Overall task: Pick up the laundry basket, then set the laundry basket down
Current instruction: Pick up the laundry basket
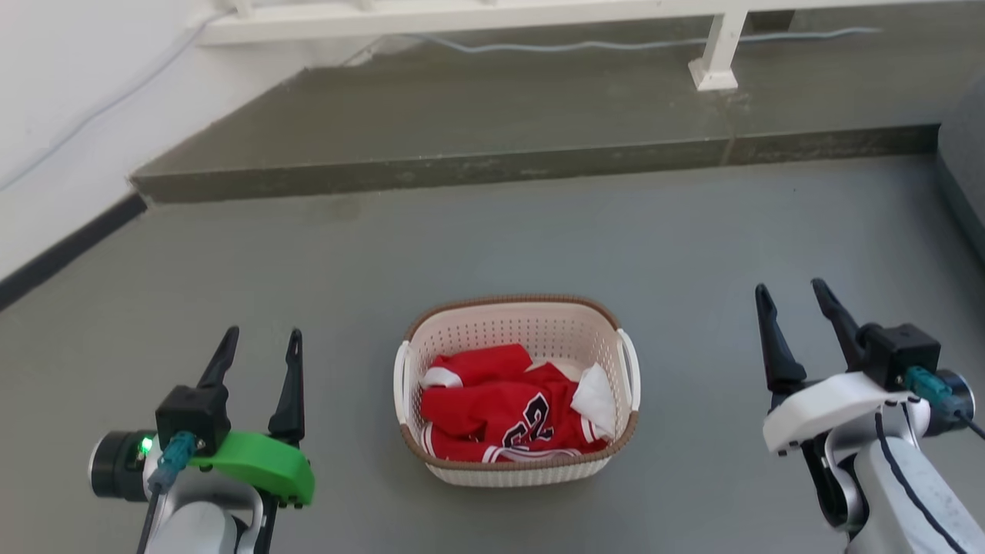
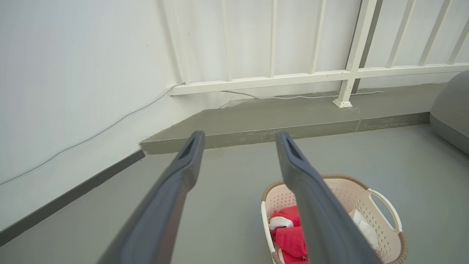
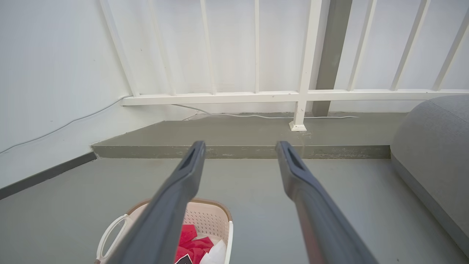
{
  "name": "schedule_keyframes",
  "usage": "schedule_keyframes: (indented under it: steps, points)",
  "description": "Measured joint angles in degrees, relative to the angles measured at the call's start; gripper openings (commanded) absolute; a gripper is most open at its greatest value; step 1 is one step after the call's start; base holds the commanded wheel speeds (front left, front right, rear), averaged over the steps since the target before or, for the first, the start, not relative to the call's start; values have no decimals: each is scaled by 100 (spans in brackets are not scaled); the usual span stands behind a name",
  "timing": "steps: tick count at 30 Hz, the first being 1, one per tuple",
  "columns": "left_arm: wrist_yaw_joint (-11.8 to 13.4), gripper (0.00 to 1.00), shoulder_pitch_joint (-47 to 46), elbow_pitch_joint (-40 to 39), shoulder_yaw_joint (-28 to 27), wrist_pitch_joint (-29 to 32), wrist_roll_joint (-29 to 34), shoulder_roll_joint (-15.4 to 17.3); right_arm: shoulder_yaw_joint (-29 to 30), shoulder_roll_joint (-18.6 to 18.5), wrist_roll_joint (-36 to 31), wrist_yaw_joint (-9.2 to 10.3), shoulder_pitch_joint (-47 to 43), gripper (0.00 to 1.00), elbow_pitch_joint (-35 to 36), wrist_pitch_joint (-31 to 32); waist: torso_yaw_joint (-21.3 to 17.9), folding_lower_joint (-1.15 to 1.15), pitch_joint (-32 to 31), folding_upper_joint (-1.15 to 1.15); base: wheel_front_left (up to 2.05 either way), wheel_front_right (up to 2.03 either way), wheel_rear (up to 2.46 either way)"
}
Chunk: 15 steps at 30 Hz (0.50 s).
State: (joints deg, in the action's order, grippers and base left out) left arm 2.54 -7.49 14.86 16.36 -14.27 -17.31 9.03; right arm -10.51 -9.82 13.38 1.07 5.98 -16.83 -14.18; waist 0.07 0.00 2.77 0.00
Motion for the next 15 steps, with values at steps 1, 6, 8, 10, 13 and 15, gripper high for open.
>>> schedule_keyframes:
  steps: [1, 6, 8, 10, 13, 15]
  points:
    - [0, 100, -34, -20, -5, 0, 0, -7, 7, 0, -1, -2, 40, 100, 14, 0, 0, 0, 50, 0, 0, 0, 0]
    - [0, 100, -201, -102, -30, 0, 0, -42, 46, 0, -13, -5, 210, 100, 83, 0, 2, 0, 327, 0, 0, 0, 0]
    - [0, 100, -290, -145, -45, 0, 0, -62, 63, 0, -21, -7, 289, 100, 103, 0, 3, 0, 454, 0, 0, 0, 0]
    - [0, 100, -398, -175, -70, -1, 0, -69, 80, -1, -27, -54, 394, 100, 112, -1, 6, 0, 587, 0, 0, 0, 0]
    - [0, 100, -563, -222, -94, -18, 0, -77, 101, -3, -32, -55, 564, 100, 127, -1, 9, 0, 792, 0, 0, 0, 0]
    - [0, 100, -672, -244, -99, -18, 0, -92, 118, -4, -33, -56, 663, 100, 132, -10, 11, 0, 933, 0, 0, 0, 0]
